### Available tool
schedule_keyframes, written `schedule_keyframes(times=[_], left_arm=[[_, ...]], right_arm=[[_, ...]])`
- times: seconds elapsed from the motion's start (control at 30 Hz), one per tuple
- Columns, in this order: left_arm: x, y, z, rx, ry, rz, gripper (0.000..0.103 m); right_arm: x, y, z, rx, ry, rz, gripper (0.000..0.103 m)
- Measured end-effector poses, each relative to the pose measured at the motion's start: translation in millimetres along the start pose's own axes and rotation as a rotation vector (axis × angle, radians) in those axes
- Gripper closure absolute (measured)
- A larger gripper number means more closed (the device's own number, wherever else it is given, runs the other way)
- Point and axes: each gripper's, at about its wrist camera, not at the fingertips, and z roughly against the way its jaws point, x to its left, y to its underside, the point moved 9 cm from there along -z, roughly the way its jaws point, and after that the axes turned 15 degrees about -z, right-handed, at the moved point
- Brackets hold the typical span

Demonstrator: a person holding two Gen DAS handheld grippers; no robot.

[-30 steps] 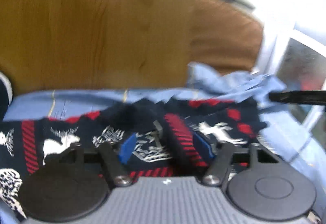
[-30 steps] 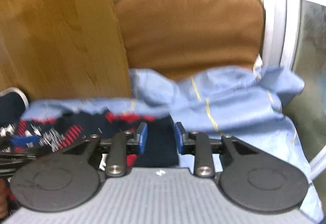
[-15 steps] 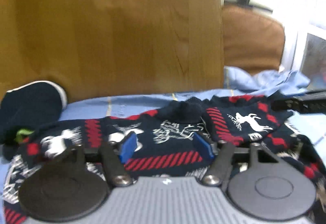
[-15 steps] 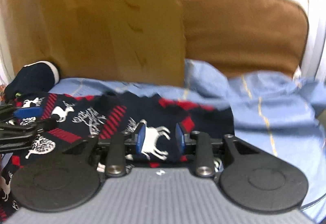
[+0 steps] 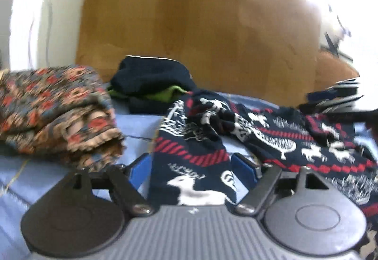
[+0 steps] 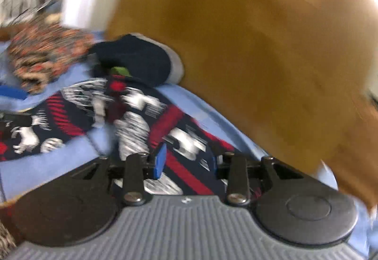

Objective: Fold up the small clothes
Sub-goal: 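Open both tools and withdraw them from the sweater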

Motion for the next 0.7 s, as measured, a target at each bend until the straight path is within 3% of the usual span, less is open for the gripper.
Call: schedule_keyframes(times=[0.13, 0.27, 0.4, 0.47, 0.5, 0.57, 0.6, 0.67, 0.7], left_arm=[[25.7, -5.0, 22.2, -0.086, 0.001, 0.094, 0.027], [63.0, -5.0, 59.0, -0.164, -0.071, 0.124, 0.024], [99.8, 1.1, 89.1, -0.206, -0.135, 0.176, 0.023], [111.4, 3.6, 94.6, -0.207, -0.16, 0.203, 0.023], [116.0, 5.1, 95.5, -0.203, -0.173, 0.217, 0.023], [122.0, 8.7, 95.2, -0.196, -0.177, 0.236, 0.023], [122.4, 9.1, 94.6, -0.193, -0.175, 0.238, 0.023], [118.9, 8.2, 94.3, -0.188, -0.172, 0.227, 0.023], [117.1, 5.9, 93.0, -0.186, -0.171, 0.219, 0.023]], right_arm=[[70.4, -14.9, -26.8, 0.069, -0.183, 0.035, 0.062], [122.5, -11.1, -33.7, 0.146, -0.331, 0.037, 0.061], [163.8, 2.3, -29.3, 0.194, -0.41, 0.074, 0.031], [181.4, 9.5, -44.4, 0.236, -0.395, 0.073, 0.029], [183.6, 15.5, -51.7, 0.261, -0.377, 0.073, 0.033], [181.6, 19.2, -60.5, 0.284, -0.414, 0.003, 0.054], [181.2, 17.5, -59.5, 0.305, -0.452, -0.022, 0.094], [172.2, 4.5, -55.8, 0.272, -0.417, -0.028, 0.098], [162.4, -9.1, -48.3, 0.245, -0.441, -0.064, 0.098]])
